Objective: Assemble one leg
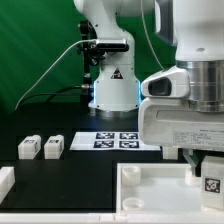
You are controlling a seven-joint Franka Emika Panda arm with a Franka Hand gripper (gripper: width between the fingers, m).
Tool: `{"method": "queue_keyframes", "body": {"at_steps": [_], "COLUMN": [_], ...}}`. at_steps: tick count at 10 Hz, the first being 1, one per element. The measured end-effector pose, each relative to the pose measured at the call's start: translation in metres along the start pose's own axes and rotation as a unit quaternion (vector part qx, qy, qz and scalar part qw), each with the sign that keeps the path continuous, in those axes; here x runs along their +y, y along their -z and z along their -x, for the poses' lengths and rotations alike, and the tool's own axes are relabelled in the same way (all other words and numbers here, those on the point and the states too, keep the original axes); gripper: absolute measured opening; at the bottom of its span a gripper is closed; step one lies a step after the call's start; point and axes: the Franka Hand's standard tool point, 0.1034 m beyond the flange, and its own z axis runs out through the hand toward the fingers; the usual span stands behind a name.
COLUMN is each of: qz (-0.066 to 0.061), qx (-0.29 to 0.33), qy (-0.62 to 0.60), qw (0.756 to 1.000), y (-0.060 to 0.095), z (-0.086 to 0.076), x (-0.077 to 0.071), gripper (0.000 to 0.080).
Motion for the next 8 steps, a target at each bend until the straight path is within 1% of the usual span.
{"method": "queue_keyframes", "body": {"at_steps": [1, 2, 3, 5, 6, 7, 8], "qz": [-0.001, 0.002, -0.001, -0.01, -0.01, -0.01, -0.01], "qx": [-0.001, -0.002, -0.009, -0.024, -0.026, -0.026, -0.025], "qy": [-0.1, -0.217, -0.322, -0.474, -0.489, -0.488, -0.477], "qw": [0.995, 0.976, 0.947, 0.88, 0.872, 0.873, 0.878], "y": [0.001, 0.0026, 0.0011, 0.0, 0.0, -0.0001, -0.0002], "z": [-0.0007, -0.0019, -0.0037, -0.0053, -0.0053, -0.0047, -0.0047], "x": [-0.0007, -0.0017, -0.0013, 0.0001, 0.0002, -0.0004, -0.0003], "gripper": [0.0291, 0.0291, 0.0291, 0.0291, 0.0291, 0.0291, 0.0292]}}
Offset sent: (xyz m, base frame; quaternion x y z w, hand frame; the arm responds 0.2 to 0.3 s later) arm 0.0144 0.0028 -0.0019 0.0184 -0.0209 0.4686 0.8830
